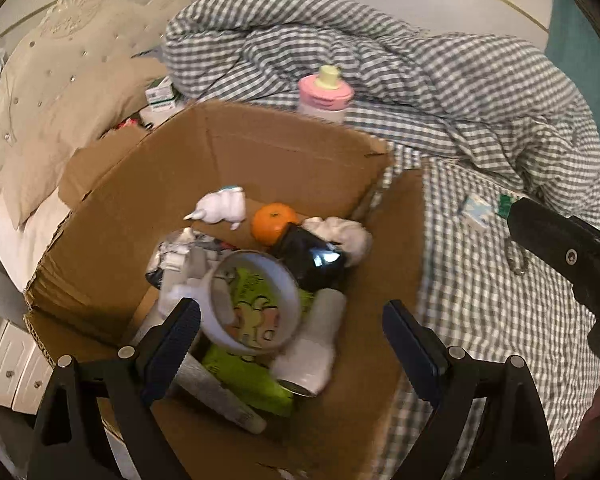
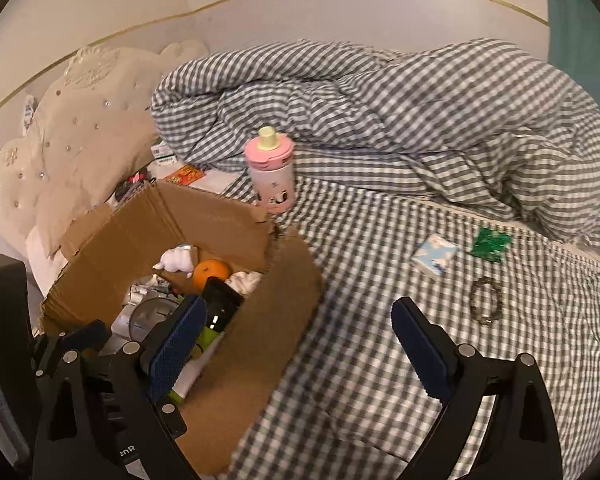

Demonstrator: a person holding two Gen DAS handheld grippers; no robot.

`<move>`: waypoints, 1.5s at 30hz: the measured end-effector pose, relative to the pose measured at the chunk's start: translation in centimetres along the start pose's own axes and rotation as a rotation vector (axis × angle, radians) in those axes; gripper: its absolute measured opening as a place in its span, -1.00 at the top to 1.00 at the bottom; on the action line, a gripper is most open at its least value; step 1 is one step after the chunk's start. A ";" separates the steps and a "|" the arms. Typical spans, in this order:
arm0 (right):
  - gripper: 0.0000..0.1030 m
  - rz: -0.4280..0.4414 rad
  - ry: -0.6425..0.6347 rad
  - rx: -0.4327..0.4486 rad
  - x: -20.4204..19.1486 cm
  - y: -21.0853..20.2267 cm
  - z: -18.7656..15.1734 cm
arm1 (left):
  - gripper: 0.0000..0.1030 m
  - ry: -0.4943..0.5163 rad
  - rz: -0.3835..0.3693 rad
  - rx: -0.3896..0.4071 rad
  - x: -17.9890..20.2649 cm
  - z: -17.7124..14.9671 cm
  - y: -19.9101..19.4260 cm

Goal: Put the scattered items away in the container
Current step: 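Move both open tools back over the remaining items on the bed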

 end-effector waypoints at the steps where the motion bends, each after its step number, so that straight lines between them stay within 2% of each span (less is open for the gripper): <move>1: -0.82 -0.005 0.006 0.007 0.6 -0.5 0.0 | -0.84 0.010 -0.001 0.007 0.6 0.1 -0.5; 7: -0.82 -0.032 0.052 0.044 5.5 -4.2 -0.5 | -1.00 0.065 -0.013 0.056 5.6 0.9 -3.4; 12: -0.82 -0.095 0.103 0.065 11.6 -7.3 -1.3 | -1.00 0.101 -0.048 0.081 10.6 1.1 -4.8; 19: -0.83 -0.175 0.238 0.093 21.1 -11.5 -2.8 | -1.00 0.161 -0.103 0.080 17.4 1.1 -5.0; 25: -0.83 -0.197 0.329 0.101 26.3 -12.6 -4.9 | -1.00 0.196 -0.114 0.065 21.1 0.6 -3.9; 35: -0.83 -0.183 0.358 0.044 28.3 -7.8 -5.3 | -1.00 0.221 -0.090 0.042 22.6 2.9 0.3; 45: -0.82 -0.180 0.318 -0.051 28.6 1.1 -3.1 | -1.00 0.243 -0.092 0.003 24.9 7.6 8.6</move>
Point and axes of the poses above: each gripper's, at about its wrist camera, not at the fingertips, and y roughly the way its jaws point, x to its right, z to its top, the point moved 7 cm from there along y, roughly the way its jaws point, and after that the axes turned 8 degrees about y, right-handed, at the moved point
